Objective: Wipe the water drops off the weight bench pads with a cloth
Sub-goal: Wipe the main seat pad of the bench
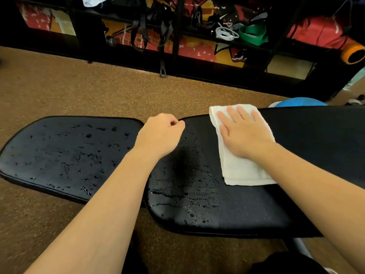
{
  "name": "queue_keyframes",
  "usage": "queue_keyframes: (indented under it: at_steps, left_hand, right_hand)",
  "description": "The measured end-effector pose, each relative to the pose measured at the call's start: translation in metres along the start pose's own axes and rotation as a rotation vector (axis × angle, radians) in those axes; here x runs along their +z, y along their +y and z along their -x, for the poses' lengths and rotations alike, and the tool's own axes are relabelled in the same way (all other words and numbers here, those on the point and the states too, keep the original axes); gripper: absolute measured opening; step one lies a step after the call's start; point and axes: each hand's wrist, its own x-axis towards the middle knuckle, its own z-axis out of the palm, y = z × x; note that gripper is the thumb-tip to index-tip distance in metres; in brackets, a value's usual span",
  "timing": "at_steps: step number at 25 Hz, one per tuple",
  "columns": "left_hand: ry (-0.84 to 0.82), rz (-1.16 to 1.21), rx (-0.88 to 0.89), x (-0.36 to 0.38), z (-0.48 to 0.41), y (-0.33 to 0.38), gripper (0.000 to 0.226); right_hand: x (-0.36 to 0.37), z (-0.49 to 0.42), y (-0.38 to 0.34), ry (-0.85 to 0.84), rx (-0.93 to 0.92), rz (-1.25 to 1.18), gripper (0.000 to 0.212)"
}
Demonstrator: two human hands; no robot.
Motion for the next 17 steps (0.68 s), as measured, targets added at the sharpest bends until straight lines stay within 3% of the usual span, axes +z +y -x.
queue_keyframes:
  at_steps: [5, 9, 13, 17]
  left_hand:
    - [-0.026, -0.016, -0.01, 0.006, -0.004, 0.001, 0.039]
    - [-0.053, -0.006, -0.005, 0.009, -0.001, 0.004, 0.033]
    - [-0.037, 0.011, 0.022, 0.009, 0.001, 0.008, 0.032]
    - [-0.005, 0.016, 0.008, 0.007, 0.003, 0.009, 0.034]
  right_hand:
    - [0.007, 0.11, -0.056, 0.051, 0.157, -0.112, 0.069]
    - [0.018, 0.194, -0.082, 0.13, 0.103, -0.184, 0.06]
    - [0.011, 0.168, -0.053, 0.105, 0.051, -0.107, 0.06]
    - [0.002, 0.104, -0.053, -0.063, 0.205, -0.129, 0.065]
